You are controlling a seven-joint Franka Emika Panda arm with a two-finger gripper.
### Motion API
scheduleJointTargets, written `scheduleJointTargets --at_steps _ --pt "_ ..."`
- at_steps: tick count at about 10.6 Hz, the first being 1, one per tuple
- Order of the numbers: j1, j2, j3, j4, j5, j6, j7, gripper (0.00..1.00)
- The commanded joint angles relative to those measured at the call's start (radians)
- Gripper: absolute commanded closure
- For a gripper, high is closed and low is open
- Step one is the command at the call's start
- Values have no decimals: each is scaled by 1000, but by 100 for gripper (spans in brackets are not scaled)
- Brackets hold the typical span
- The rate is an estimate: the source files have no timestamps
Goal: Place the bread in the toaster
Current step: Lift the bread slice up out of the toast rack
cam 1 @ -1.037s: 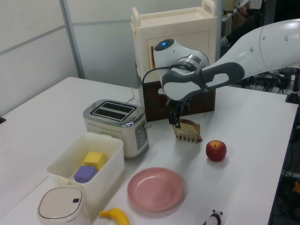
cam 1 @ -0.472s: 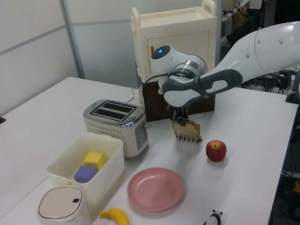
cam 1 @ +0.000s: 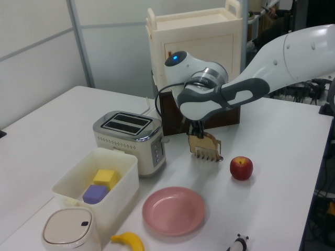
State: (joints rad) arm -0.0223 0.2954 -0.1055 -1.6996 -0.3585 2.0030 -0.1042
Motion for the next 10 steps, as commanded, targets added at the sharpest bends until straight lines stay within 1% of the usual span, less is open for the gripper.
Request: scheduleJointTargets --at_steps 1,2,4,5,6,7,8,10 --pt "8 -81 -10 23 -17 -3 -34 100" --pt "7 -82 -17 67 -16 -3 -41 100" --pt "7 -85 -20 165 22 -54 -38 100" --pt "7 -87 -20 210 79 -64 -32 100" --pt "7 -85 -22 257 158 -58 -11 100" --pt "5 -84 -23 282 226 -49 24 100" --pt "7 -82 -22 305 254 -17 76 100" --pt "8 -75 -17 304 274 157 222 100"
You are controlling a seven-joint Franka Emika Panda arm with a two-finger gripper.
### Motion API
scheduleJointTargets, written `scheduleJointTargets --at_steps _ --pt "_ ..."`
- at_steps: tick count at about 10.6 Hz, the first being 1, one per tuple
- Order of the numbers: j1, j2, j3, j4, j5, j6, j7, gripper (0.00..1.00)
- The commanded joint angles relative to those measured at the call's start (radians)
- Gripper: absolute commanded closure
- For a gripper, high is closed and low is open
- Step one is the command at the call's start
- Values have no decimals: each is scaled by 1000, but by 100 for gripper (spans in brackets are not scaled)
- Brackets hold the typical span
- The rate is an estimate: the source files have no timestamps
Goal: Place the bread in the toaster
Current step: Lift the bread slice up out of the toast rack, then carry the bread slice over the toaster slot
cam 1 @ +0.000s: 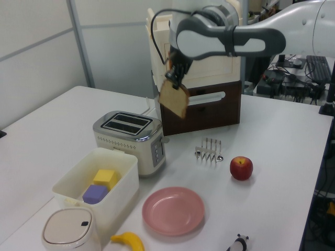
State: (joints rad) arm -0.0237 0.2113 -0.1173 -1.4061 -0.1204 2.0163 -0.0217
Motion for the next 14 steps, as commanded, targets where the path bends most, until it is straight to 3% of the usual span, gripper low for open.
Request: scheduleJointTargets --at_steps 1,5,8,11,14 --pt "11 22 -2 7 36 227 173 100" --pt "73 115 1 7 21 464 290 100" --pt "93 154 -1 6 12 467 289 100" --pt "93 163 1 -20 -54 453 254 100" --pt "94 163 2 -31 -44 330 146 100"
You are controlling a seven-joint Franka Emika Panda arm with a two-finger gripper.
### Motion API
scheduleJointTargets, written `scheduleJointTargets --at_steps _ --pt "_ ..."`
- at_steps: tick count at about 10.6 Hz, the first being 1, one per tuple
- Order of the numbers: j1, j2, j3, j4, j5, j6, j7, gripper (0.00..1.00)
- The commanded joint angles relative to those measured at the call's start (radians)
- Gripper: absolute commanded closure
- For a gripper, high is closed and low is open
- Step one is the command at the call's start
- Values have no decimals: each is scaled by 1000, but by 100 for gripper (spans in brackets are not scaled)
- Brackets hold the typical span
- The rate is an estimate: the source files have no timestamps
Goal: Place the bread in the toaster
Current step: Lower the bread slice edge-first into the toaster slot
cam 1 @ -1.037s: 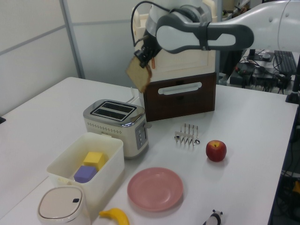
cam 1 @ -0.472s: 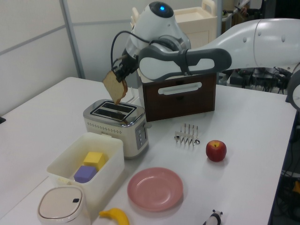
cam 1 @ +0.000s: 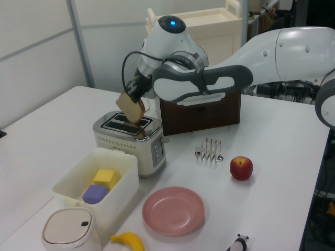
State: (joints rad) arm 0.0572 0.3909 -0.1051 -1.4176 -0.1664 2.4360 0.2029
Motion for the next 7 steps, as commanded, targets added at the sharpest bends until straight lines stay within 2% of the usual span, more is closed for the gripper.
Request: scheduleJointTargets --at_steps 1,3,4,5,6,7 --pt "13 -17 -8 -20 5 -139 -92 100" --pt "26 -17 -5 -24 13 -175 -92 100" --pt "26 -17 -5 -33 18 -173 -85 69" --pt "24 -15 -5 -34 39 -167 -76 12" --pt "23 -15 -7 -34 53 -163 -73 0" --pt "23 -15 -7 -32 51 -163 -54 0"
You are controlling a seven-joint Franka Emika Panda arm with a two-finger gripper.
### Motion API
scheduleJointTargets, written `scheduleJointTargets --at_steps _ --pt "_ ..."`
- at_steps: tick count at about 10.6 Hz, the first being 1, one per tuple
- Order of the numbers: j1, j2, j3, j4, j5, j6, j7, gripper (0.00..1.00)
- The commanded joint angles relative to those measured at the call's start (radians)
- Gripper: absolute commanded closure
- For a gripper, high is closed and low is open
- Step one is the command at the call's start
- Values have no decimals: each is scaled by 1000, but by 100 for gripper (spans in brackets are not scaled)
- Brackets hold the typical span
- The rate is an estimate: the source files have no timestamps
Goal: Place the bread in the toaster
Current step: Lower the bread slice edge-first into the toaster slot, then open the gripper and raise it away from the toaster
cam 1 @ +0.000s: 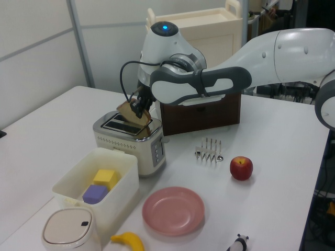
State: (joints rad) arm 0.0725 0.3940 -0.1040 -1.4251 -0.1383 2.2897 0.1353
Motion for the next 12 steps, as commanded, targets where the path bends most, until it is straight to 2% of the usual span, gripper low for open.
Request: scheduleJointTargets --at_steps 1,4,6,10,12 --pt "7 -18 -8 -20 20 -16 51 0" --pt "10 -29 -8 -15 22 -16 133 0" --pt "13 -81 -8 -34 22 -68 145 0" --pt "46 -246 -3 -66 28 -597 101 0" --pt "49 -348 -17 -118 128 -668 6 0"
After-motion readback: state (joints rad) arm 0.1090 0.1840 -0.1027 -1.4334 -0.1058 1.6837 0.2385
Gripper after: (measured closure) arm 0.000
